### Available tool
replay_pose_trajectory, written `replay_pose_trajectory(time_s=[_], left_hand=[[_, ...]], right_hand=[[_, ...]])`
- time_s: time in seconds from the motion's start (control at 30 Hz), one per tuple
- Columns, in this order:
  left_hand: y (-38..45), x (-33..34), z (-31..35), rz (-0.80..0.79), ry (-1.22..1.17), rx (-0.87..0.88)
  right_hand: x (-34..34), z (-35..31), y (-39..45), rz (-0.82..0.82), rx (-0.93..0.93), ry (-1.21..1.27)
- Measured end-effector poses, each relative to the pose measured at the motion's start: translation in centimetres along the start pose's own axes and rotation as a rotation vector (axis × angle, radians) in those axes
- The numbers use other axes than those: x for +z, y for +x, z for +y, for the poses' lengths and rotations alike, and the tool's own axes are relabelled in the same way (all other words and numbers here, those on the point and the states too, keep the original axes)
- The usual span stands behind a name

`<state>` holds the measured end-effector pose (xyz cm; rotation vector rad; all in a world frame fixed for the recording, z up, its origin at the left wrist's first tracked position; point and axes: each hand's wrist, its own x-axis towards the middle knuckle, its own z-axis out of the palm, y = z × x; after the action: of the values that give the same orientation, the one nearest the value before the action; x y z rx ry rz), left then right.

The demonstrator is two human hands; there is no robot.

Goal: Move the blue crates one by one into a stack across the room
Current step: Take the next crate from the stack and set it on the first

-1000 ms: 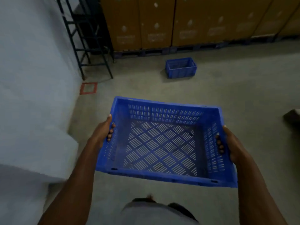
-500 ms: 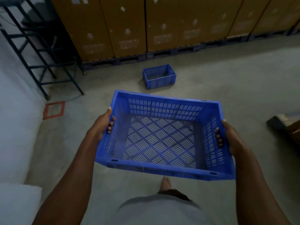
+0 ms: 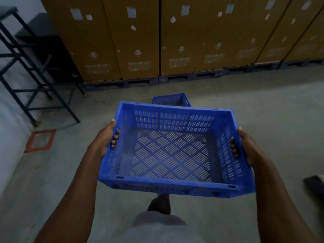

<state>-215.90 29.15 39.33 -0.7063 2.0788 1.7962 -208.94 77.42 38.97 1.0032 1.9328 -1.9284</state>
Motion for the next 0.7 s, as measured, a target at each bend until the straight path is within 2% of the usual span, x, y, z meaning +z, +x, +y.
replay_pose_trajectory(time_s=[0.23, 0.43, 0.7], left_hand=[[16.5, 7.2, 12.0, -0.044, 0.028, 0.035], [27.5, 12.6, 21.2, -0.066, 0.061, 0.006], [41.2, 19.3, 27.3, 0.002, 0.021, -0.032]], right_hand=[[0.6, -12.4, 15.4, 0.013, -0.011, 0.020], [0.3, -21.6, 26.8, 0.007, 0.016, 0.025], [1.7, -32.5, 45.5, -0.092, 0.049, -0.079]])
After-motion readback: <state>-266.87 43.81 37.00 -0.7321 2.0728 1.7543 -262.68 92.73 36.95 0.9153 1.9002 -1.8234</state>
